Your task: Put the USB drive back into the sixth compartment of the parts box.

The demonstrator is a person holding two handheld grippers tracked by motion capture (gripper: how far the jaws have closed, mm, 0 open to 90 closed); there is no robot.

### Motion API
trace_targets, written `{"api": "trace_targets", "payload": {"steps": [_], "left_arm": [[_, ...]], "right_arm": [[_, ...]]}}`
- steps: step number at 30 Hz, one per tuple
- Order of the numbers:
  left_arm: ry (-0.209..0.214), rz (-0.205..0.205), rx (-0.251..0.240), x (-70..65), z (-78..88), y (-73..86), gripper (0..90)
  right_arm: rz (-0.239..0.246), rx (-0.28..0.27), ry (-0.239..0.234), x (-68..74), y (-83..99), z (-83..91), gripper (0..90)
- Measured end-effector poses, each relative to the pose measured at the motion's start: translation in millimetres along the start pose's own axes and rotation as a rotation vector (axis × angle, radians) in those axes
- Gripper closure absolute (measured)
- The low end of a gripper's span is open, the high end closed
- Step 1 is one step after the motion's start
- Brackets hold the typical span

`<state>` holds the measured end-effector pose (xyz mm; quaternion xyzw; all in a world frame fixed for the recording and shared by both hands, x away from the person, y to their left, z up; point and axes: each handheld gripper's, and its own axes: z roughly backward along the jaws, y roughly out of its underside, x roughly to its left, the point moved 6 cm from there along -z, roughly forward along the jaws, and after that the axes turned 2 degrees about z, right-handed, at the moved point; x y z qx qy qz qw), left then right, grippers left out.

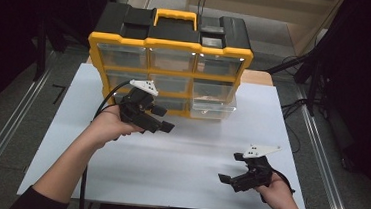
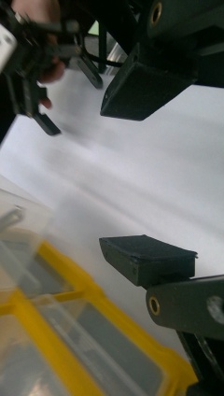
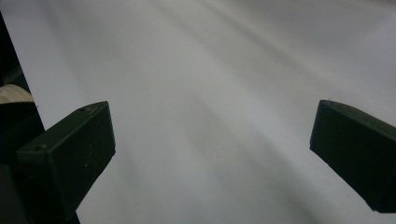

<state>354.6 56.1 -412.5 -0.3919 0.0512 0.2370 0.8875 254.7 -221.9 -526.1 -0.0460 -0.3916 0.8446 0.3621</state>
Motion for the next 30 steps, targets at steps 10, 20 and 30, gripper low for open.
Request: {"api": "trace_targets", "payload": {"steps": [10, 20, 30], "left_arm": [[-0.046, 0.011, -0.031, 11.5, -12.3, 15.9, 32.2], [-0.079, 0.045, -0.034, 15.7, -20.5, 40.7, 32.2], [-0.059, 0.068, -0.042, 15.1, -25.2, 66.6, 26.7]], "right_arm": [[-0.001, 0.000, 0.003, 0.3, -0.8, 0.7, 0.0], [-0.001, -0.003, 0.010, -1.0, -0.7, 1.3, 0.0], [-0.010, 0.003, 0.018, -1.8, -0.4, 1.4, 0.0]]}}
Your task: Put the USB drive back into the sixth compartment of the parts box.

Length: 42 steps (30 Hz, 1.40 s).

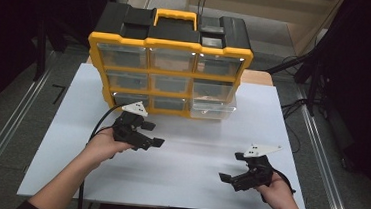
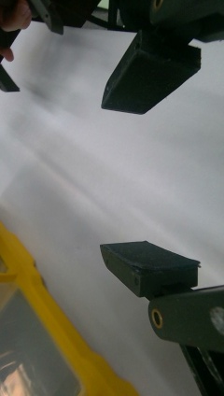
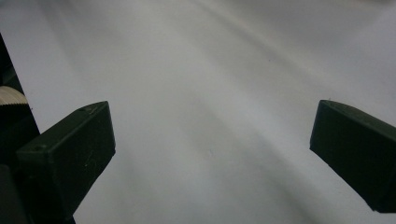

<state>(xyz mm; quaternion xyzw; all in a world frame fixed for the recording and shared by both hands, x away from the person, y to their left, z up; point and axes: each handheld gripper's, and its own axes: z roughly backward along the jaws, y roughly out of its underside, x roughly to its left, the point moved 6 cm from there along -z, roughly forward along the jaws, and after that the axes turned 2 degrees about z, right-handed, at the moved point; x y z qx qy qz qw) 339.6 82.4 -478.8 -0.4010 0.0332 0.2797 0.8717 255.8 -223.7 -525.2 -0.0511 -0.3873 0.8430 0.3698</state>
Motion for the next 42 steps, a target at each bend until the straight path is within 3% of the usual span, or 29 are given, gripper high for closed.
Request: {"api": "trace_targets", "payload": {"steps": [15, 25, 31, 42], "left_arm": [[-0.015, 0.012, -0.006, -0.8, 2.0, 22.3, 26.7], [-0.028, 0.037, -0.019, -0.9, 12.4, 40.7, 26.7], [-0.032, 0.029, -0.013, -1.1, 16.8, 48.2, 26.7], [-0.066, 0.048, -0.007, 4.8, 30.4, 64.5, 26.7]], "right_arm": [[-0.012, 0.005, 0.011, -2.0, 0.9, 0.2, 0.0], [-0.011, 0.006, 0.012, -2.2, 1.0, 0.3, 0.0], [-0.013, 0.006, 0.014, -2.4, 1.1, 0.6, 0.0], [-0.018, 0.008, 0.018, -3.2, 0.9, 0.4, 0.0]]}}
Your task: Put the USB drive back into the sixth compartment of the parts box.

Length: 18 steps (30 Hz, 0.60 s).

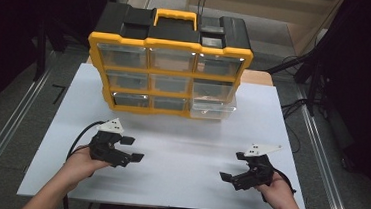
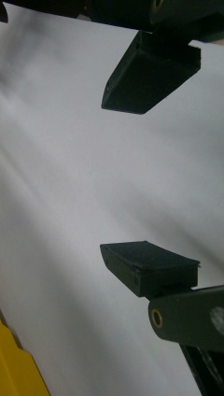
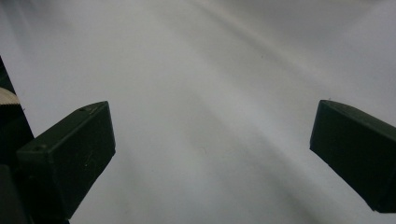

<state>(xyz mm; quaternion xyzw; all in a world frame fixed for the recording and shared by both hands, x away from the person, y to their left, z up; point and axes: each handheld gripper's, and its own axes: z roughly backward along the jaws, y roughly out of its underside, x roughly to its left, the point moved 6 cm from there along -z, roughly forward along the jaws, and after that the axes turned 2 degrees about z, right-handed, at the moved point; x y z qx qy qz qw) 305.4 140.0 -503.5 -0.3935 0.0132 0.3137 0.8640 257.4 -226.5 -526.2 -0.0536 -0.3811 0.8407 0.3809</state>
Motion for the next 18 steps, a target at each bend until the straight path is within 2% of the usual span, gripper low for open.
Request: {"api": "trace_targets", "payload": {"steps": [9, 18], "left_arm": [[-0.025, 0.025, -0.017, 6.4, 9.9, 10.5, 26.8], [-0.073, 0.041, -0.022, 15.1, 21.7, 21.1, 26.8]], "right_arm": [[0.001, 0.001, 0.002, -1.3, -0.2, -0.2, 0.0], [-0.006, 0.003, 0.002, -1.6, 0.1, -0.1, 0.0]]}}
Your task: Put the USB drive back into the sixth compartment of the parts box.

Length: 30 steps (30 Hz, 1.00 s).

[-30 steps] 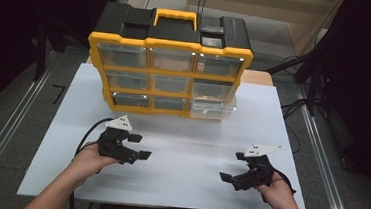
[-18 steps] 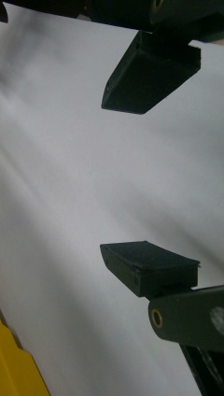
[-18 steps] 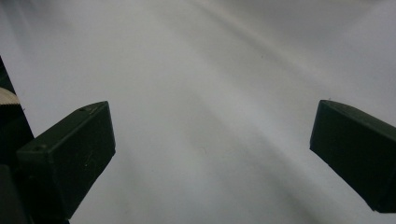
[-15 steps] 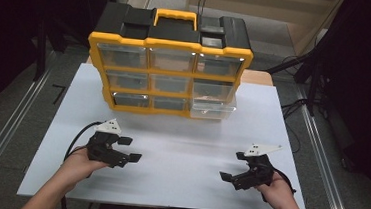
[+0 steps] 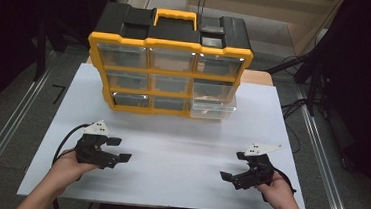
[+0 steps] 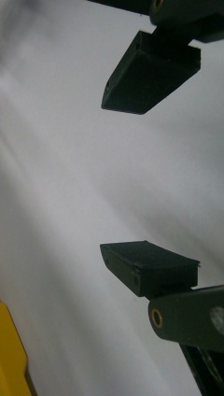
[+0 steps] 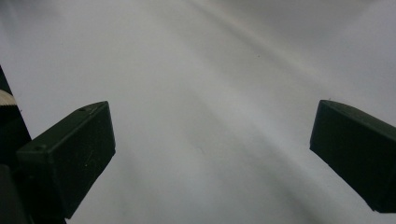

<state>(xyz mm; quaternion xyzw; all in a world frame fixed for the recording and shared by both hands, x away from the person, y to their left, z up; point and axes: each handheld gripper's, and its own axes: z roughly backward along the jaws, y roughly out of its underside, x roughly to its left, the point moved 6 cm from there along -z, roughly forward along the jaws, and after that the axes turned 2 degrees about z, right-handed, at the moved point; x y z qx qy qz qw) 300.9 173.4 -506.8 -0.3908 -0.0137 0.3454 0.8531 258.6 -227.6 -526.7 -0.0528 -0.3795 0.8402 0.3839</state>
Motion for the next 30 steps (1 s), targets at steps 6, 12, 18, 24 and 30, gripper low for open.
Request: {"api": "trace_targets", "payload": {"steps": [6, 12, 18, 24, 30], "left_arm": [[-0.037, 0.000, 0.010, 6.2, 5.1, 7.2, 26.8], [-0.046, 0.007, 0.005, 8.3, 8.8, 10.0, 26.8], [-0.058, 0.013, 0.011, 10.4, 10.3, 13.0, 26.8], [-0.053, 0.008, 0.017, 9.5, 8.2, 13.5, 26.8], [-0.052, 0.007, 0.023, 10.4, 7.6, 14.2, 26.8]], "right_arm": [[0.001, 0.000, 0.000, -0.6, 0.1, -0.1, 0.0], [0.000, 0.002, 0.003, -0.9, 0.4, -0.3, 0.0], [-0.002, 0.003, 0.003, -1.2, 0.7, -0.2, 0.0], [0.000, 0.008, 0.004, -0.9, 1.0, -0.3, 0.0], [0.002, 0.006, 0.009, -1.2, 1.2, -0.9, 0.0]]}}
